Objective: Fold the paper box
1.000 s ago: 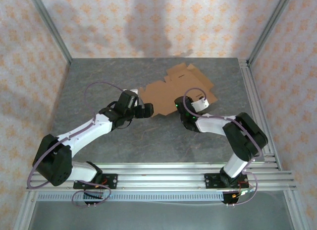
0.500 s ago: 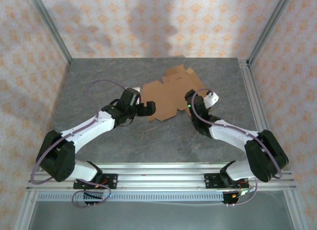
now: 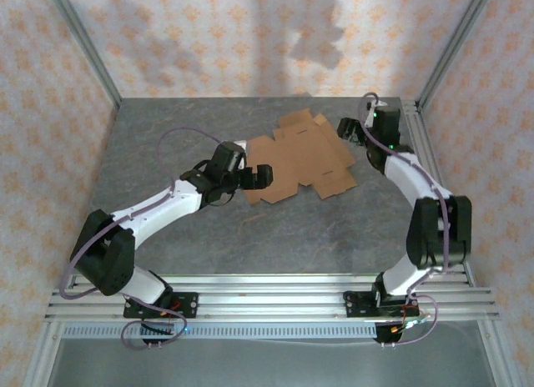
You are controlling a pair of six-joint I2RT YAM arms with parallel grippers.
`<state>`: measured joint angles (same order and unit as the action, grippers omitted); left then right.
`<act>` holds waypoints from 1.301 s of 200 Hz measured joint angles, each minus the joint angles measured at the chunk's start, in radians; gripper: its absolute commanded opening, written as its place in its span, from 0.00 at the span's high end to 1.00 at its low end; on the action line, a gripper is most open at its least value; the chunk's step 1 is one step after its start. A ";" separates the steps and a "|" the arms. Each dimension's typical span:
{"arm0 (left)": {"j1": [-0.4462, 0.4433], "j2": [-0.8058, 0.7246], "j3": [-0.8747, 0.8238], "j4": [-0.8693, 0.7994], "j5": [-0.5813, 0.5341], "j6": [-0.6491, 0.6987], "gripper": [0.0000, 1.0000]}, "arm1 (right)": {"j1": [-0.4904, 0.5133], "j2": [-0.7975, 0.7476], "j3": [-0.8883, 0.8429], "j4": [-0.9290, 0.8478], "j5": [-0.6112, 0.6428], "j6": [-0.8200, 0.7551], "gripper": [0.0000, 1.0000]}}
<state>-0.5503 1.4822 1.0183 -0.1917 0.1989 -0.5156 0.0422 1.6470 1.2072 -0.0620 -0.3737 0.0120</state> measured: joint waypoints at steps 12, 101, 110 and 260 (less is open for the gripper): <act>-0.001 0.000 0.000 0.000 0.000 0.000 0.00 | -0.014 0.080 0.099 -0.092 -0.072 -0.068 0.16; -0.027 0.000 0.014 -0.021 -0.039 0.001 0.00 | -0.064 0.564 0.661 -0.589 -0.237 -0.294 0.09; -0.027 0.001 0.015 -0.021 -0.040 0.000 0.00 | -0.064 0.587 0.679 -0.605 -0.238 -0.303 0.15; -0.055 0.031 0.036 -0.027 -0.051 0.000 0.00 | -0.065 0.703 0.714 -0.633 -0.273 -0.293 0.97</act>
<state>-0.6052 1.5127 1.0542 -0.2188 0.1478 -0.5152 -0.0227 2.3497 1.9213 -0.6949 -0.6464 -0.2806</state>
